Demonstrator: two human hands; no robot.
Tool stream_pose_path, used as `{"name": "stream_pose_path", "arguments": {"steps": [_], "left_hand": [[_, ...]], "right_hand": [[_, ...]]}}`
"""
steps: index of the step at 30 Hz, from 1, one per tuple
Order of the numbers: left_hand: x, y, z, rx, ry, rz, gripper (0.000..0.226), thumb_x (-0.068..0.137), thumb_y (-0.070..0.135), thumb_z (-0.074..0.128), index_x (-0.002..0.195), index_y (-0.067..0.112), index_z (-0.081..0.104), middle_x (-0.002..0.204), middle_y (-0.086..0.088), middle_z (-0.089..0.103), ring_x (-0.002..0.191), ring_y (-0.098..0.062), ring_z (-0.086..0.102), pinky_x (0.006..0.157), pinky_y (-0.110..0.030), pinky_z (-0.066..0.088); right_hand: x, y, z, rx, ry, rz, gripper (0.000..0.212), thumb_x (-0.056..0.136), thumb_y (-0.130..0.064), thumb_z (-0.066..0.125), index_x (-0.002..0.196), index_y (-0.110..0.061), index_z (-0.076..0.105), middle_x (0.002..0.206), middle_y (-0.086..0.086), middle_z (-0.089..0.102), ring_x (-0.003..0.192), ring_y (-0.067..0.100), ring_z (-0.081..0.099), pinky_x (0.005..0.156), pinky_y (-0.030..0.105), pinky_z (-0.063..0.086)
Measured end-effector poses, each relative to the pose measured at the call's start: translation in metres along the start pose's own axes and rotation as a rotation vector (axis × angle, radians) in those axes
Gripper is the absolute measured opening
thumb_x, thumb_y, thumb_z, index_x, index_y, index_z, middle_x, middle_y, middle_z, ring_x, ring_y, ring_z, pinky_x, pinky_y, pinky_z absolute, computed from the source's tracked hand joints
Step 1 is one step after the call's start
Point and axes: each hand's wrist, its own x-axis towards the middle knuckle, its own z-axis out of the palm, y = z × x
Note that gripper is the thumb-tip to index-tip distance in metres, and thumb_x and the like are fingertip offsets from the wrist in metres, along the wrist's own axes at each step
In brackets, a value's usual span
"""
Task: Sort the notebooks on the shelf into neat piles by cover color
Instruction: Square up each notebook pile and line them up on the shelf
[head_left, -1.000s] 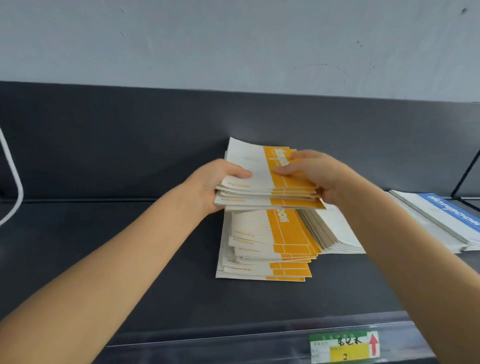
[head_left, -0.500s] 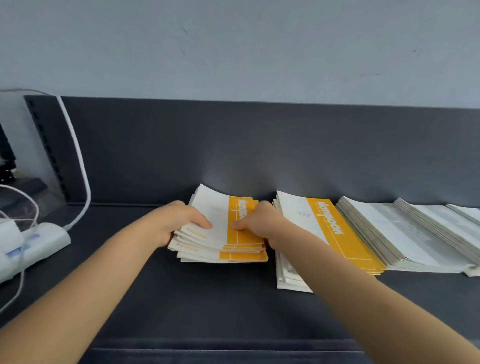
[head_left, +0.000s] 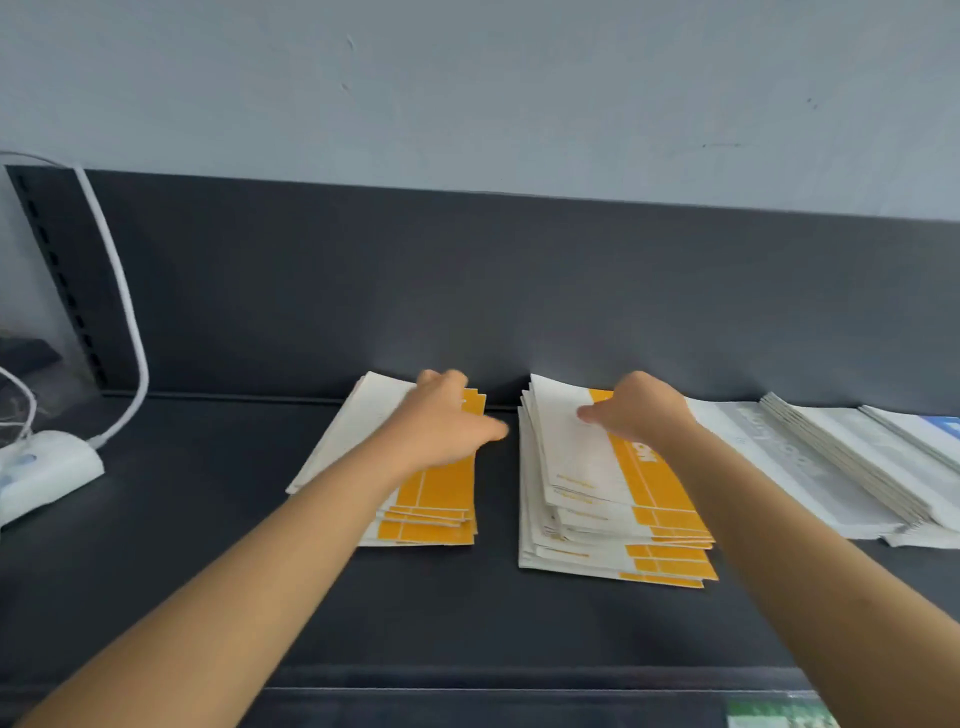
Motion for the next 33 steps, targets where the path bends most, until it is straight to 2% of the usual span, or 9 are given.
{"name": "stream_pose_path", "arguments": {"steps": [3,8,12,16,20,23,25,29,33], "left_hand": [[0.023,0.036,0.038,-0.071,-0.140,-0.015,0.042,0.081,0.045,0.065,0.106,0.011,0.061,0.092,0.000,0.058,0.085,-0.018,0.058,0.074,-0.030,0.047],[0.051,0.068,0.071,0.162,-0.144,-0.099,0.077,0.076,0.053,0.071,0.138,0.013,0.045,0.135,-0.008,0.051,0.114,-0.025,0.055,0.088,-0.032,0.049],[0.061,0.069,0.072,0.036,-0.158,-0.217,0.087,0.071,0.046,0.080,0.139,0.009,0.040,0.137,-0.008,0.047,0.120,-0.026,0.050,0.087,-0.031,0.045],[0.069,0.055,0.071,-0.107,-0.178,-0.217,0.112,0.043,0.050,0.090,0.138,0.016,0.042,0.130,0.001,0.052,0.110,-0.018,0.053,0.088,-0.031,0.047],[0.073,0.049,0.067,-0.275,-0.180,-0.223,0.085,0.049,0.036,0.092,0.122,0.012,0.057,0.111,-0.005,0.067,0.099,-0.021,0.066,0.091,-0.039,0.053],[0.072,0.045,0.065,-0.346,-0.187,-0.273,0.054,0.065,0.021,0.088,0.112,0.008,0.063,0.105,-0.010,0.070,0.097,-0.026,0.068,0.093,-0.043,0.053],[0.071,0.043,0.061,-0.390,-0.184,-0.290,0.052,0.065,0.019,0.088,0.110,0.006,0.064,0.102,-0.011,0.072,0.094,-0.026,0.069,0.089,-0.041,0.055],[0.067,0.046,0.047,-0.429,-0.200,-0.227,0.063,0.058,0.030,0.087,0.115,0.012,0.066,0.107,-0.006,0.072,0.100,-0.023,0.067,0.078,-0.033,0.054],[0.061,0.048,0.042,-0.331,-0.195,-0.095,0.060,0.061,0.045,0.085,0.114,0.025,0.067,0.110,0.002,0.071,0.104,-0.018,0.065,0.087,-0.033,0.051]], "right_hand": [[0.010,0.025,0.001,-0.007,-0.061,0.017,0.033,0.078,-0.036,0.066,0.066,-0.013,0.046,0.067,0.001,0.053,0.066,0.018,0.051,0.054,0.025,0.037],[0.023,0.034,0.001,0.054,-0.137,-0.007,0.039,0.075,-0.046,0.070,0.073,-0.015,0.048,0.072,-0.001,0.052,0.077,0.018,0.054,0.054,0.023,0.037],[0.030,0.041,0.016,0.036,-0.130,-0.032,0.054,0.075,-0.054,0.065,0.107,-0.011,0.057,0.090,0.001,0.058,0.099,0.023,0.058,0.077,0.031,0.045],[0.032,0.044,0.023,0.046,-0.118,-0.060,0.063,0.078,-0.055,0.061,0.122,-0.011,0.052,0.107,0.006,0.061,0.117,0.026,0.052,0.102,0.041,0.041],[0.037,0.043,0.020,0.109,-0.208,-0.080,0.059,0.077,-0.061,0.062,0.108,-0.011,0.055,0.082,0.001,0.061,0.109,0.026,0.058,0.103,0.045,0.042],[0.037,0.043,0.021,0.153,-0.226,-0.097,0.062,0.075,-0.059,0.066,0.115,-0.012,0.054,0.102,0.004,0.062,0.112,0.026,0.056,0.104,0.046,0.041],[0.034,0.044,0.019,0.187,-0.232,-0.097,0.066,0.077,-0.056,0.067,0.123,-0.012,0.051,0.110,0.004,0.060,0.108,0.024,0.058,0.100,0.042,0.045],[0.027,0.048,0.006,0.347,-0.261,-0.036,0.050,0.079,-0.051,0.068,0.102,-0.010,0.051,0.076,-0.003,0.052,0.067,0.011,0.051,0.073,0.027,0.047],[0.024,0.050,-0.001,0.555,-0.314,0.074,0.067,0.075,-0.044,0.076,0.125,-0.011,0.046,0.091,0.000,0.051,0.076,0.015,0.049,0.073,0.031,0.041]]}}
